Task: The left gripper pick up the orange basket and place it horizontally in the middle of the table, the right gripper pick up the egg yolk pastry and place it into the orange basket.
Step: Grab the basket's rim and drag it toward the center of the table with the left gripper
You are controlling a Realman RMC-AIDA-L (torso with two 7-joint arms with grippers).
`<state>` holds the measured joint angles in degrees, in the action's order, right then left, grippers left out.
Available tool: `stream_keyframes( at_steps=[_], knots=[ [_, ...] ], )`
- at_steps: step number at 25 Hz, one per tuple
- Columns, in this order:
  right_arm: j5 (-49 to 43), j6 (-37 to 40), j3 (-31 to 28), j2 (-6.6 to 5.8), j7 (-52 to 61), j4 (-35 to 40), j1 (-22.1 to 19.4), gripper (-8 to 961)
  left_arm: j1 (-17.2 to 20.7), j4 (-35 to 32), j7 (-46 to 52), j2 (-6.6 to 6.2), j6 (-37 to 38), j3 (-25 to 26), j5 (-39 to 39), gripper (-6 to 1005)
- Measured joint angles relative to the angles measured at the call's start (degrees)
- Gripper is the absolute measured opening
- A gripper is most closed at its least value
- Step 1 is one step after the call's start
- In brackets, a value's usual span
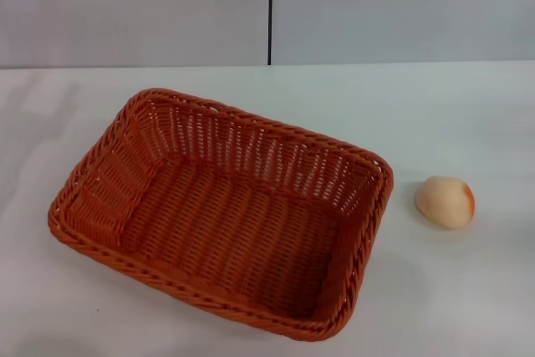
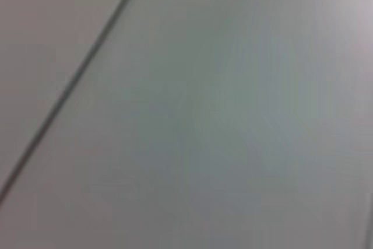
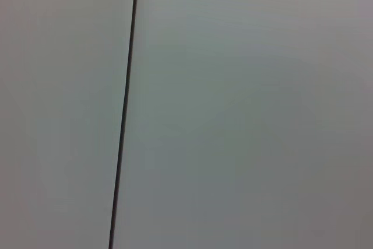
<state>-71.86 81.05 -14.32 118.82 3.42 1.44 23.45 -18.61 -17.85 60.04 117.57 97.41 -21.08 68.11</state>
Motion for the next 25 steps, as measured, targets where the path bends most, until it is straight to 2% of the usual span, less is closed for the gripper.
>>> stream_keyframes(
  at_steps=[5, 6, 8, 10, 11, 12, 13, 14, 16, 17, 18, 21, 24, 25],
  knots=[
    [-0.29, 0.0, 0.05, 0.01, 0.3, -0.18, -0.67, 782, -1.18, -8.54, 8.56, -0.49, -0.6, -0.65, 6.89, 770],
    [-0.31, 0.01, 0.06, 0.0, 0.71, -0.19, -0.76, 782, -2.31, -12.99, 14.49, -1.3, -1.23, -2.66, 11.28, 770],
    [-0.35, 0.01, 0.12, -0.01, 2.12, -0.17, -0.89, 782, -3.32, -17.11, 20.02, -2.1, -2.36, -5.49, 14.98, 770],
    [-0.39, -0.06, 0.16, -0.08, 3.64, 0.02, -0.98, 782, -3.32, -17.11, 20.02, -2.1, -2.36, -5.49, 14.98, 770],
    [-0.39, -0.13, 0.23, -0.11, 4.38, 0.12, -1.01, 782, -3.79, -19.18, 22.82, -2.47, -3.24, -7.05, 17.03, 770],
    [-0.39, -0.18, 0.38, -0.13, 4.83, 0.21, -1.04, 782, -5.24, -25.49, 30.69, -3.35, -6.41, -11.71, 24.42, 770],
    [-0.39, -0.2, 0.52, -0.15, 5.1, 0.28, -1.07, 782, -5.77, -27.69, 33.16, -3.47, -7.48, -12.94, 27.34, 770],
    [-0.4, -0.2, 0.67, -0.16, 5.21, 0.32, -1.1, 782, -6.22, -29.45, 35.24, -3.51, -8.32, -13.81, 30.16, 770],
    [-0.39, -0.2, 1.1, -0.17, 5.28, 0.35, -1.22, 783, -6.22, -29.45, 35.24, -3.51, -8.32, -13.81, 30.16, 770],
    [-0.39, -0.18, 1.28, -0.17, 5.28, 0.36, -1.3, 783, -7.61, -33.73, 39.99, -3.33, -9.79, -14.31, 38.21, 770],
    [-0.4, -0.16, 1.43, -0.17, 5.29, 0.37, -1.38, 783, -8.17, -36.06, 41.81, -3.07, -9.76, -14.33, 42.1, 770],
    [-0.39, -0.08, 1.5, -0.14, 5.3, 0.4, -1.66, 783, -8.47, -37.84, 43.23, -2.85, -9.59, -14.45, 44.7, 770],
    [-0.39, 0.01, 1.54, -0.12, 5.63, 0.4, -1.96, 783, -8.89, -43.53, 48.4, -2.68, -9.02, -17.3, 51.08, 770],
    [-0.39, 0.06, 1.56, -0.11, 5.76, 0.4, -2.0, 783, -8.89, -43.53, 48.4, -2.68, -9.02, -17.3, 51.08, 770]
  ],
)
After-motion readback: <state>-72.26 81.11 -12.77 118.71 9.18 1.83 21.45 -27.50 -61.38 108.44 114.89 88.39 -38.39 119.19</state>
